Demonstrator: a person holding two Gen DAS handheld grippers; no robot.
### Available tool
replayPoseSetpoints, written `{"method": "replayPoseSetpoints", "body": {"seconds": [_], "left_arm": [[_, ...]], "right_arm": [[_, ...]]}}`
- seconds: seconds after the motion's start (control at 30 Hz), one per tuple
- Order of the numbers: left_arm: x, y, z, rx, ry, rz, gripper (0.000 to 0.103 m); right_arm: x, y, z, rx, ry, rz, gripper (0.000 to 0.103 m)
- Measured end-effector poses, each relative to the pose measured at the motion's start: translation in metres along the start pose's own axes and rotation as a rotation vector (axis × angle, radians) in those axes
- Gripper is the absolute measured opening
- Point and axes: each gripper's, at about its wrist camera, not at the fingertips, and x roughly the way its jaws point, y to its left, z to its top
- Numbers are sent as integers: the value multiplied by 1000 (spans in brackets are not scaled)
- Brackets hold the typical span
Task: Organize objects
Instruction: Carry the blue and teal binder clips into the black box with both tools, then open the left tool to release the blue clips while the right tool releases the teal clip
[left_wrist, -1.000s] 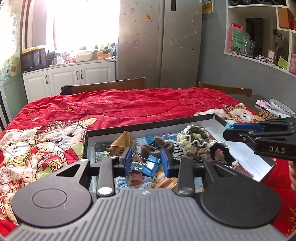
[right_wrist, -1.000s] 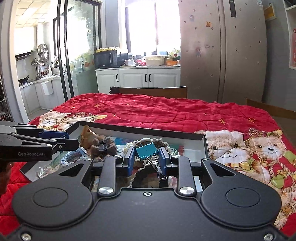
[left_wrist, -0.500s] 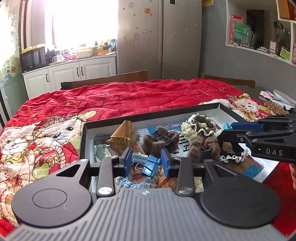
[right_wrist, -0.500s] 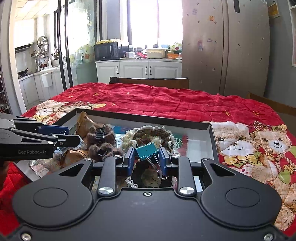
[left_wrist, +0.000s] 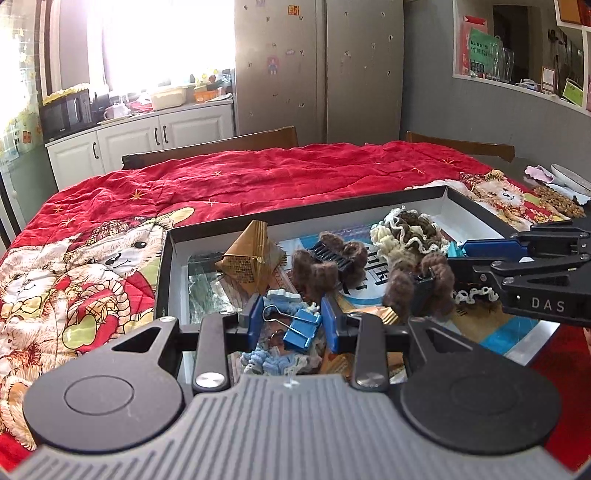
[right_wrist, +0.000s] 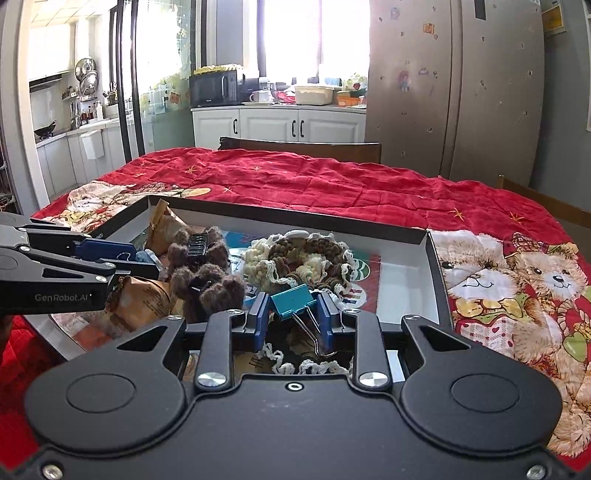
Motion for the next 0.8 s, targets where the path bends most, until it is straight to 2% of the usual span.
{"method": "replayPoseSetpoints", "body": {"seconds": [0.47, 0.53, 0.7, 0.8], "left_arm": [[0, -2, -1, 10, 1, 4, 39], [1, -2, -2, 11, 2, 5, 44], [0, -2, -2, 9, 1, 5, 44], [0, -3, -2, 9, 1, 4, 52]], "right_arm": [[7, 2, -3, -5, 23, 8, 27], [7, 2, -3, -6, 23, 8, 27], [7, 1, -4, 4, 25, 12, 28], [7, 0, -4, 11, 26, 12, 28]]}}
